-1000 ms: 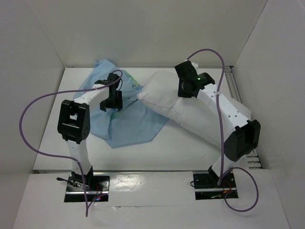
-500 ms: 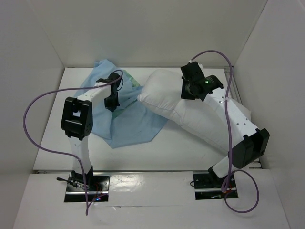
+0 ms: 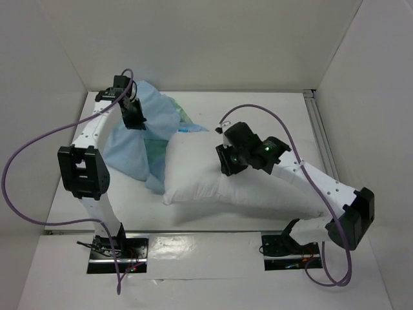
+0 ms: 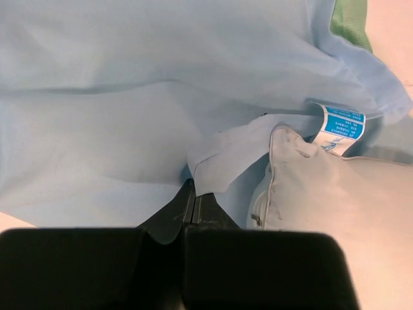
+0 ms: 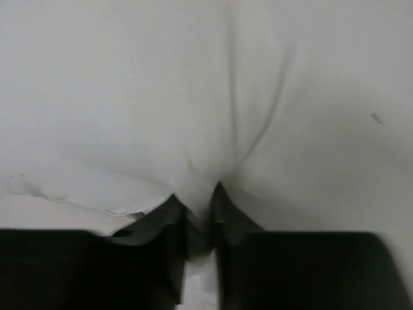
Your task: Put the pillow into the pillowcase
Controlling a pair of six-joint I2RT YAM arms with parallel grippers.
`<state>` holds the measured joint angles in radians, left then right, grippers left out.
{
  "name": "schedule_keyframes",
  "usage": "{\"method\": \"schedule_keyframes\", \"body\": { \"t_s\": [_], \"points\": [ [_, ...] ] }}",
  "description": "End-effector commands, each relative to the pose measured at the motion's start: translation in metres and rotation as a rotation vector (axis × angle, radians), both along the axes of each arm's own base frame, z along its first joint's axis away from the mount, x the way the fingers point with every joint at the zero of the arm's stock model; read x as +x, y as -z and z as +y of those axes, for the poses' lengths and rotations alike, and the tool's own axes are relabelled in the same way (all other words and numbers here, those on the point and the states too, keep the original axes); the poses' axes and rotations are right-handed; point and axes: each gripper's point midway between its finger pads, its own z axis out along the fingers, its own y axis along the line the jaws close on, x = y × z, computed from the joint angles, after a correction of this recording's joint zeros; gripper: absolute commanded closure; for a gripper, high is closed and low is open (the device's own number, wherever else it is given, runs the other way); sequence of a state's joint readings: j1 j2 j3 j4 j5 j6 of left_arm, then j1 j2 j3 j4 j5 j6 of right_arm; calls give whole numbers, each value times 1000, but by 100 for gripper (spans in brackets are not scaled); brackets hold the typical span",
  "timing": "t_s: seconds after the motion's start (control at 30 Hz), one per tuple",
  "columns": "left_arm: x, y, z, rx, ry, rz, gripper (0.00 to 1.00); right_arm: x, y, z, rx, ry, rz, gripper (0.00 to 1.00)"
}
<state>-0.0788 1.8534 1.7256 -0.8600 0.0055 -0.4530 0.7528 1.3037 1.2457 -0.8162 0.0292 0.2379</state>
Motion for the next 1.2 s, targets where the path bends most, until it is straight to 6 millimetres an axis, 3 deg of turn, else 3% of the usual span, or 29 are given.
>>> {"method": "schedule_keyframes", "body": {
  "t_s": [0.0, 0.07, 0.1, 0.13, 0.23, 0.27, 0.3, 0.33, 0.37, 0.4, 0.43, 0.5, 0.53, 0.6, 0.7, 0.77, 0.87, 0.97, 1.03, 1.1, 1.17],
  "points": [
    [-15, -17, -7, -137, 13, 3, 100, -11, 29, 1, -83, -49, 71, 54],
    [-17, -24, -9, -146, 19, -20, 100, -6, 19, 8, -107, -38, 55, 19],
    [-18, -29, -11, -158, 27, -30, 100, 0, 16, 9, -130, -16, 40, 15],
    [-22, -35, -13, -170, 35, -39, 100, 8, -8, 15, -96, -5, -10, 12],
    [-29, -38, -13, -166, 43, -47, 100, 20, -36, 31, -67, -7, -63, 4],
    [-31, -43, -15, -178, 51, -58, 100, 30, -63, 39, -24, 16, -106, 2],
    [-31, -41, -17, -188, 57, -55, 100, 36, -69, 41, -30, 36, -112, 0],
    [-32, -45, -17, -188, 58, -65, 100, 46, -55, 50, -72, 53, -75, 0],
    [-35, -41, -19, -197, 63, -53, 100, 50, -69, 55, -63, 66, -69, 0],
    [-34, -46, -19, -197, 65, -72, 100, 50, -63, 65, -72, 74, -39, 0],
    [-34, -46, -19, -197, 65, -72, 100, 54, -39, 78, -105, 64, 29, 0],
    [-34, -46, -19, -202, 57, -71, 100, 47, -26, 97, -106, 40, 92, 0],
    [-32, -50, -15, -202, 50, -90, 100, 47, -4, 104, -130, 41, 146, 0],
    [-32, -51, -16, -207, 42, -89, 100, 41, 12, 119, -113, 22, 195, 1],
    [-33, -58, -10, -198, 19, -110, 100, 23, 38, 140, -75, -32, 261, 9],
    [-32, -72, -4, -200, -14, -163, 100, 18, 61, 137, -117, -32, 305, 45],
    [-36, -87, -5, -226, 5, -260, 100, 27, 69, 124, -194, 13, 273, 100],
    [-40, -90, -7, -250, 15, -259, 100, 35, 38, 128, -155, 7, 179, 100],
    [-40, -88, -12, -269, 42, -249, 100, 40, 5, 136, -57, -29, 122, 100],
    [-40, -84, -17, -297, 59, -221, 100, 34, -10, 146, -4, -79, 137, 100],
    [-42, -81, -19, -313, 54, -207, 100, 33, -9, 151, 1, -104, 152, 100]
  ]
}}
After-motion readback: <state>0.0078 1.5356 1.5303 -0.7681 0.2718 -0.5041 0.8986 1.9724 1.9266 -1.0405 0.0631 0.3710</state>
